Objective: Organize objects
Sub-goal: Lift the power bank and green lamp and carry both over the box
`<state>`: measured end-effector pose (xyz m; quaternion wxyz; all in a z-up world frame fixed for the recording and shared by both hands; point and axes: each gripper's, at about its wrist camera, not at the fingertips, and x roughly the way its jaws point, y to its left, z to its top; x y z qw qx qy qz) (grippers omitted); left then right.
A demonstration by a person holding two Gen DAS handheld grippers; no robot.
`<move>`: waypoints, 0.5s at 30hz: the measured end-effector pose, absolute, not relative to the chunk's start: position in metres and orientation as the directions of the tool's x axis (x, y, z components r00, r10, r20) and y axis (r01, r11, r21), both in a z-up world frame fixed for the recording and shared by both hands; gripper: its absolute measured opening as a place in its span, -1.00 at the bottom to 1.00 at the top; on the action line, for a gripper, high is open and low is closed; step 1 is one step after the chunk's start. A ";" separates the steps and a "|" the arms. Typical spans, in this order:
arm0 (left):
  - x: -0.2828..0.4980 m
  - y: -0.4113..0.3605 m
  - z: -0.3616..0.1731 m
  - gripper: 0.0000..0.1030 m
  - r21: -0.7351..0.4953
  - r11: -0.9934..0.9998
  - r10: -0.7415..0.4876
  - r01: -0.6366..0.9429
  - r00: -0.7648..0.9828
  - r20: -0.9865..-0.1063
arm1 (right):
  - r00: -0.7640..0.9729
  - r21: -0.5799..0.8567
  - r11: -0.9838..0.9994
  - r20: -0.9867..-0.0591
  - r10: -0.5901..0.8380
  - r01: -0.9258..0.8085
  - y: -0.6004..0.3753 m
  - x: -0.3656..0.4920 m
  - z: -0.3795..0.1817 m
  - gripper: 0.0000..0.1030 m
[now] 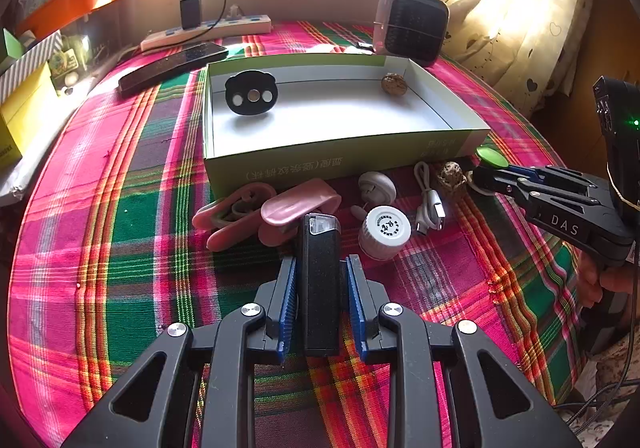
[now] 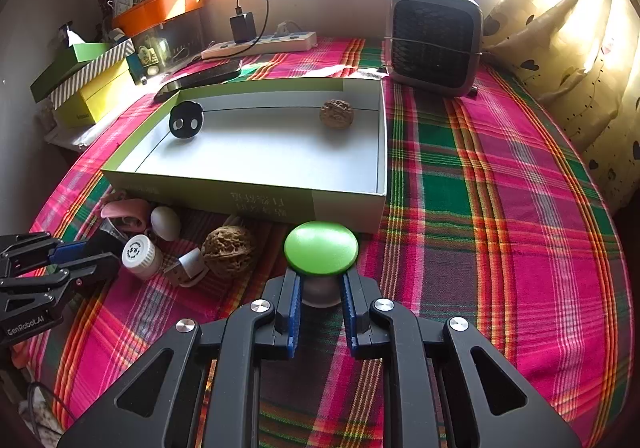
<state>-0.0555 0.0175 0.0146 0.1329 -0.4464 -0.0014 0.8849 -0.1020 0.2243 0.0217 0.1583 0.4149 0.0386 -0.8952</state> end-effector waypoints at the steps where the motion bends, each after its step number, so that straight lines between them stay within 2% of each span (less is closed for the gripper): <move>1: -0.055 0.018 0.014 -0.57 -0.122 -0.965 0.237 -0.234 -0.566 -0.790 | -0.605 0.064 -0.947 -0.755 -0.253 0.316 0.224 -0.102 0.022 -0.64; 15: -0.055 0.018 0.014 -0.57 -0.121 -0.965 0.237 -0.234 -0.566 -0.789 | -0.614 0.073 -0.950 -0.747 -0.254 0.304 0.227 -0.099 0.024 -0.65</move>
